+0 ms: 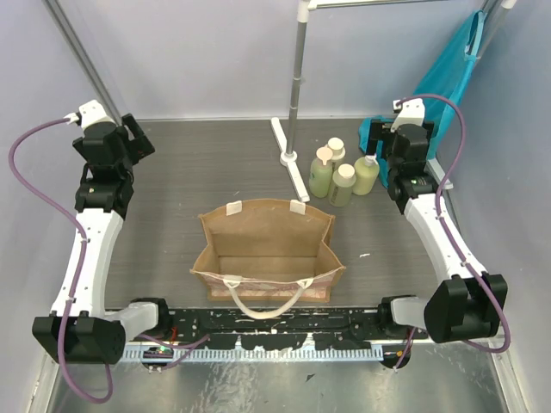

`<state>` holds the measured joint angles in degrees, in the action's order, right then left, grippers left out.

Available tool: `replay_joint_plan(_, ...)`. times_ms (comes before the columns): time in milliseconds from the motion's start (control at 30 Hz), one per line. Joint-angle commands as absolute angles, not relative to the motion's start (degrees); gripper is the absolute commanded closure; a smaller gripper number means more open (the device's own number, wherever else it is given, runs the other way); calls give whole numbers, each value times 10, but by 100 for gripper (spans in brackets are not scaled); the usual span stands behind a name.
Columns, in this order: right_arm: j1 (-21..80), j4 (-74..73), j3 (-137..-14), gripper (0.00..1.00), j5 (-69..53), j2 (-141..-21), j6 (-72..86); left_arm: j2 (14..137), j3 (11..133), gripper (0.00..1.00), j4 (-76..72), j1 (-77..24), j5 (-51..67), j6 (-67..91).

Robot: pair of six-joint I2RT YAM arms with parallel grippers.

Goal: Place the personal care products into the canvas bag

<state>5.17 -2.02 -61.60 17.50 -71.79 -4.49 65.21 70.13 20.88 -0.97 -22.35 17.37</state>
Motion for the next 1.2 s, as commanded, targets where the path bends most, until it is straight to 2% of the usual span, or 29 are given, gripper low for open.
replay_joint_plan(0,54,-2,-645,0,181,-723,-55,641,714,2,177,-9,-204,161)
replay_joint_plan(300,54,-48,-695,0,184,-748,-51,547,592,2,5,-9,-11,47)
replay_joint_plan(433,54,-120,-763,0,195,-774,-36,538,596,2,11,-9,58,10)
replay_joint_plan(633,54,-275,-920,0,213,-859,-17,591,683,2,137,-9,100,31)
replay_joint_plan(700,54,-335,-986,0,202,-888,-9,640,751,2,230,-9,127,66)
replay_joint_plan(900,54,-460,-1098,2,166,-946,26,711,873,2,391,-11,255,105)
replay_joint_plan(1167,55,-561,-1112,3,131,-966,66,742,955,2,626,-74,205,98)
